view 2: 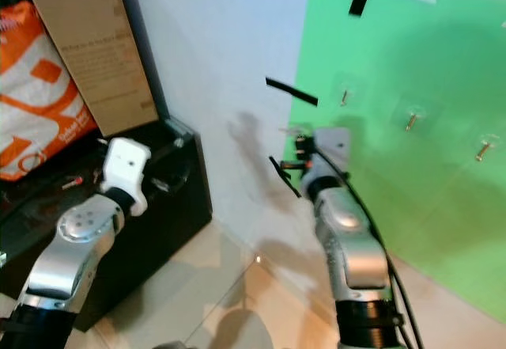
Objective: Hang keys on a hook
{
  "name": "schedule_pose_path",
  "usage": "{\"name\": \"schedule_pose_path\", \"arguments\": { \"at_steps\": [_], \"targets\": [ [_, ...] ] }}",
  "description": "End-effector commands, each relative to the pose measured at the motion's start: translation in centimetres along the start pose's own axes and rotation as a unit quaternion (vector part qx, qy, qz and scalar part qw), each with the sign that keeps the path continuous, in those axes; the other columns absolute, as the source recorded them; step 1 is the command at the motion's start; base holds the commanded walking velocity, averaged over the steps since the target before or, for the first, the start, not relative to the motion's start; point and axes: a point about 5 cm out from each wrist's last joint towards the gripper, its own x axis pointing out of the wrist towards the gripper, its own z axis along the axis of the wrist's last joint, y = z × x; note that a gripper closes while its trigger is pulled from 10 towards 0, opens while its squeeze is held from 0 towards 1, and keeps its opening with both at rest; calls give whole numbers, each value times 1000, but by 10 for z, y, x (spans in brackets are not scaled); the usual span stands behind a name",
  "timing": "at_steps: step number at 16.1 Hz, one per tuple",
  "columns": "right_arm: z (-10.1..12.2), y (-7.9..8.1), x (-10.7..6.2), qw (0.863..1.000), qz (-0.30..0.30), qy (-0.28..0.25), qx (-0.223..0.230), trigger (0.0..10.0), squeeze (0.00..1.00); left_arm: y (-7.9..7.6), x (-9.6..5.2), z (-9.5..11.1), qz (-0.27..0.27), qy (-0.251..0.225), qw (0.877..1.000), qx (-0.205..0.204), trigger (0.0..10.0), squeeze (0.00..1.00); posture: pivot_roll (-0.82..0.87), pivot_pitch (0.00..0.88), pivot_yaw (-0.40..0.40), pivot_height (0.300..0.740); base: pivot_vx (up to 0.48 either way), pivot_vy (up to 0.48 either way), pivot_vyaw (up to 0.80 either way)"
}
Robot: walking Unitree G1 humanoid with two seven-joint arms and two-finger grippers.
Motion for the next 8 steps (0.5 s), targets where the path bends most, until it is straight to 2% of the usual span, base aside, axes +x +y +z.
{"name": "schedule_pose_path", "arguments": {
  "at_steps": [1, 8],
  "targets": [
    [4, 6, 0, 1000, 13, -10, 6, 10000, 0, 4, -5, 4, -24, -9, 1000, 3, 10000, 0, -26, 0, 5, 740, 0, 0, 0],
    [23, 0, 7, 999, 9, -40, 20, 10000, 0, -6, -14, 11, -146, -23, 989, -9, 10000, 0, -8, 0, -11, 740, 0, 0, 0]
  ]
}}
